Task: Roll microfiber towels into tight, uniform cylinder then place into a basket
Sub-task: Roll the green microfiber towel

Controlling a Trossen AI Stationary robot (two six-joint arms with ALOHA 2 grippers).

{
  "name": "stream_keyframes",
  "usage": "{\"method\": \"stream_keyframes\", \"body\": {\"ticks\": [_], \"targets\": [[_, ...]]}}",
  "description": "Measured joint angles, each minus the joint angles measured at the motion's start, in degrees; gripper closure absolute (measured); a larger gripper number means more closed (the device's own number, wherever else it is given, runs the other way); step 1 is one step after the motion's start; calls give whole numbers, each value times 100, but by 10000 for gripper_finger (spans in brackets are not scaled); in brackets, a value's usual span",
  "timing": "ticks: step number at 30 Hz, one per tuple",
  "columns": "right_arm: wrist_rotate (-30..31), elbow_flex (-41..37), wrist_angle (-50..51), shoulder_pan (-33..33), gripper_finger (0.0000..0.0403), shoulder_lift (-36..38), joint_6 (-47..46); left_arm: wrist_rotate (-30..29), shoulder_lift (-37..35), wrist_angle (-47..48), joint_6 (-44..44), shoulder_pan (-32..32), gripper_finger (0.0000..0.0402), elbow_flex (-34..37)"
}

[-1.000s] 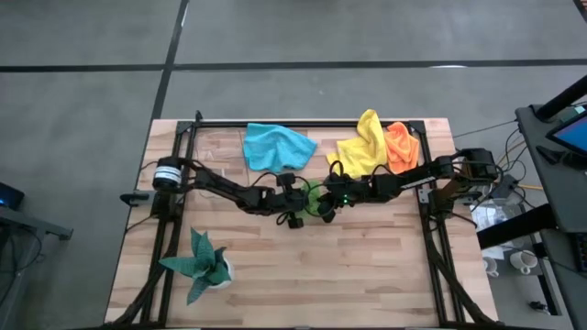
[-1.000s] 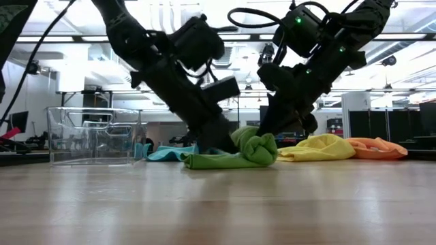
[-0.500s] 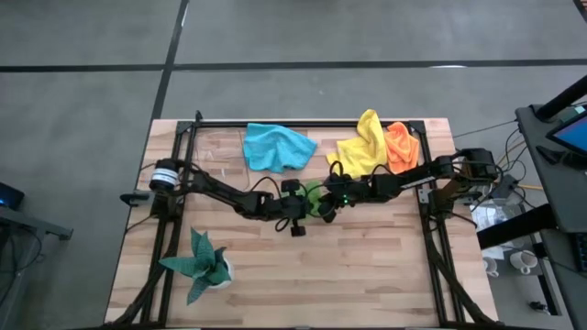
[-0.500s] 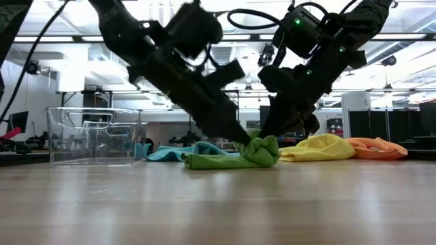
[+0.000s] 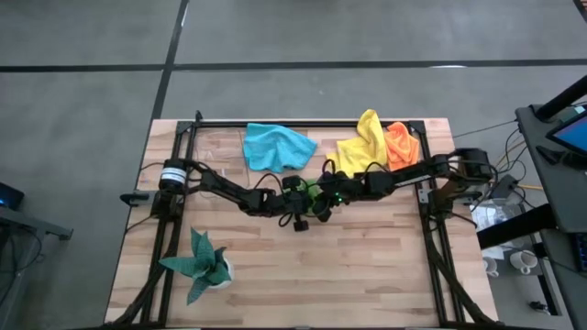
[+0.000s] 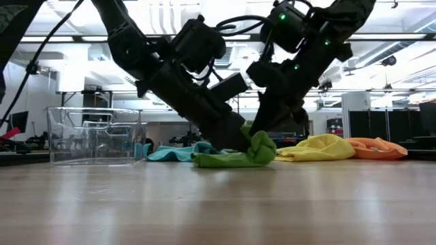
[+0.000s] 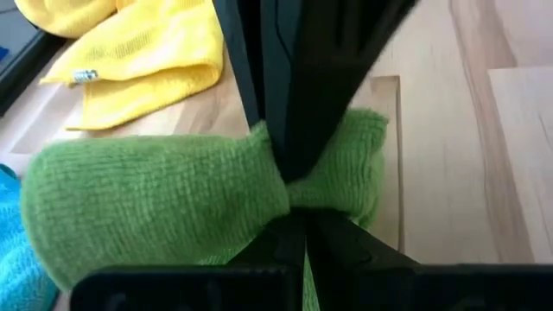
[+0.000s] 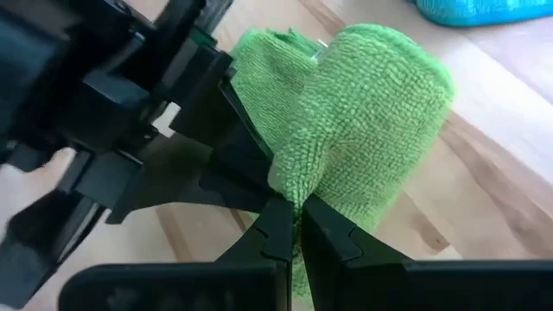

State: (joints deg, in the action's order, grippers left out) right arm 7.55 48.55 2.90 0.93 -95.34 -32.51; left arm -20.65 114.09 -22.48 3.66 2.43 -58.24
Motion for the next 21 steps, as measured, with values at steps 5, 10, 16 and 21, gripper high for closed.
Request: {"method": "stream_keyframes", "body": {"ticks": [5,10,16,21], "targets": [[-2,290,147,4,394,-266,170,-16,12,12,-8,-8,402,54],[29,560,577,34,394,-285,313,-379,-318,753,5,14,402,53],[48,565,627,61,394,-292,321,-446,-716,1593,-15,25,402,55],[48,549,620,61,394,-292,321,-818,-1001,2162,-22,25,402,59]]}}
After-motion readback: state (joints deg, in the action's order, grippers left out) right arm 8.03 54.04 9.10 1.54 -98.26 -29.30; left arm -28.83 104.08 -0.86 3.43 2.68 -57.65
